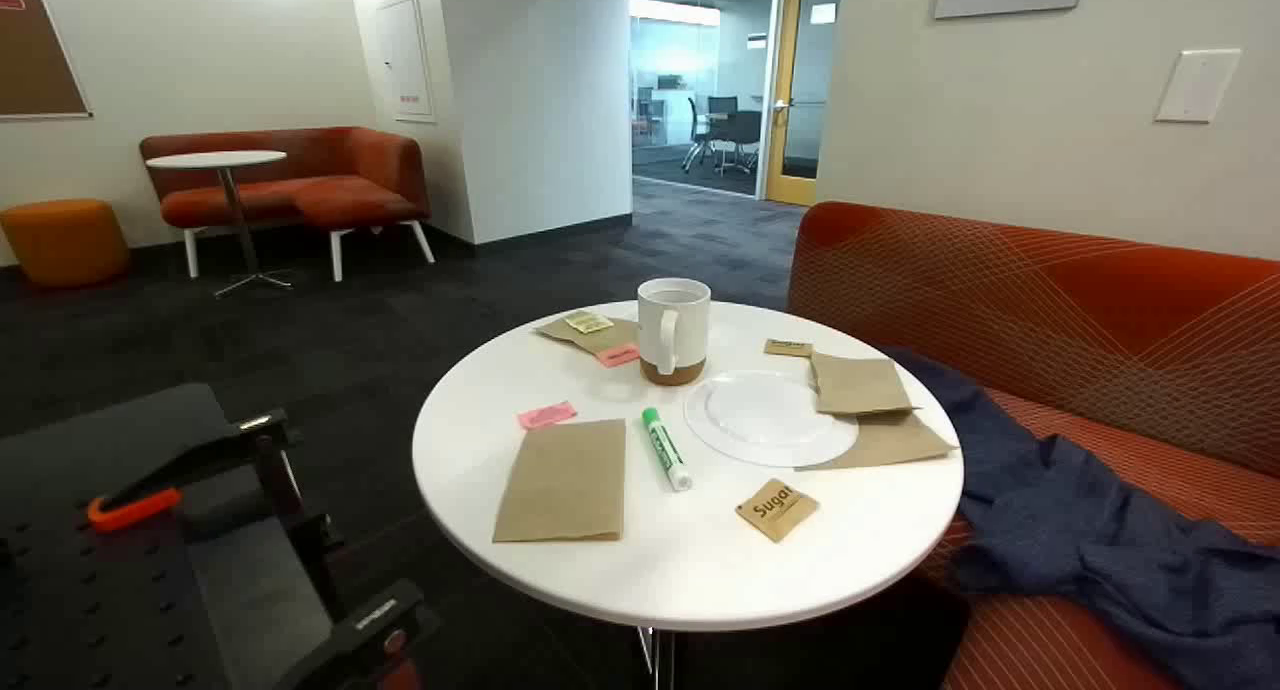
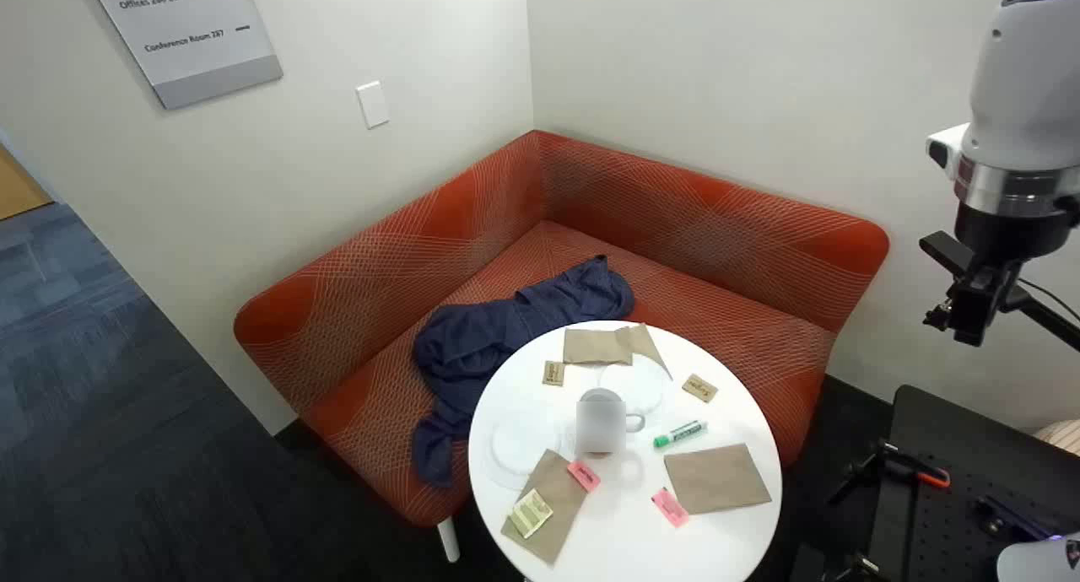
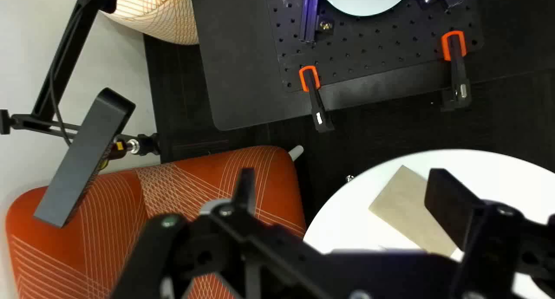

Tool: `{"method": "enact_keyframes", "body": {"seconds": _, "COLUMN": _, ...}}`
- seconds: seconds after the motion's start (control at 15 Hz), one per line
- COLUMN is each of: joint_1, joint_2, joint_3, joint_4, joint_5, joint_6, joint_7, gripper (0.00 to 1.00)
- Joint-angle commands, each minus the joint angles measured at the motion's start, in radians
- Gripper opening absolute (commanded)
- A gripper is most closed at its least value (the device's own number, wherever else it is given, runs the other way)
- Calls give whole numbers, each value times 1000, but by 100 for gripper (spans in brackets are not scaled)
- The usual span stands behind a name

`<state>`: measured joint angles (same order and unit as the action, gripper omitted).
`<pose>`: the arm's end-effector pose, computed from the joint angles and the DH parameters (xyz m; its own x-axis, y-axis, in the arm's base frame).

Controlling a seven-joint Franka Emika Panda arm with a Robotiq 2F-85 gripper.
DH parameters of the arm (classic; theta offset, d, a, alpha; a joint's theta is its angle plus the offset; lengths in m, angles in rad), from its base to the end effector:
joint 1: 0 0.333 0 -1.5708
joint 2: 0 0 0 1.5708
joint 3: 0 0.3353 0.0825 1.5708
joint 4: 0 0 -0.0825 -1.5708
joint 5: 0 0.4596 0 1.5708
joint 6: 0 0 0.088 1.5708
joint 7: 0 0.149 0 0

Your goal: Put the green marker inside the white mug

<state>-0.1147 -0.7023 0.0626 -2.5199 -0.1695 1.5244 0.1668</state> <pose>0.3518 -0.0449 0.4446 0.9365 -0.2448 -0.2510 -0.1821 -0.9514 0.2484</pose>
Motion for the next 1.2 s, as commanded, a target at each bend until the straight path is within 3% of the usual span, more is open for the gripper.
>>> {"method": "enact_keyframes", "body": {"seconds": 0.0, "joint_1": 20, "joint_2": 1, "joint_3": -15, "joint_4": 2, "joint_5": -7, "joint_6": -3, "joint_7": 10, "gripper": 100}}
{"method": "enact_keyframes", "body": {"seconds": 0.6, "joint_1": 19, "joint_2": 23, "joint_3": -11, "joint_4": 6, "joint_5": -19, "joint_6": 11, "joint_7": 16, "gripper": 100}}
{"method": "enact_keyframes", "body": {"seconds": 0.87, "joint_1": 58, "joint_2": 121, "joint_3": -29, "joint_4": 11, "joint_5": -15, "joint_6": 165, "joint_7": -63, "gripper": 100}}
{"method": "enact_keyframes", "body": {"seconds": 1.13, "joint_1": 98, "joint_2": 216, "joint_3": -55, "joint_4": -5, "joint_5": -16, "joint_6": 326, "joint_7": -221, "gripper": 100}}
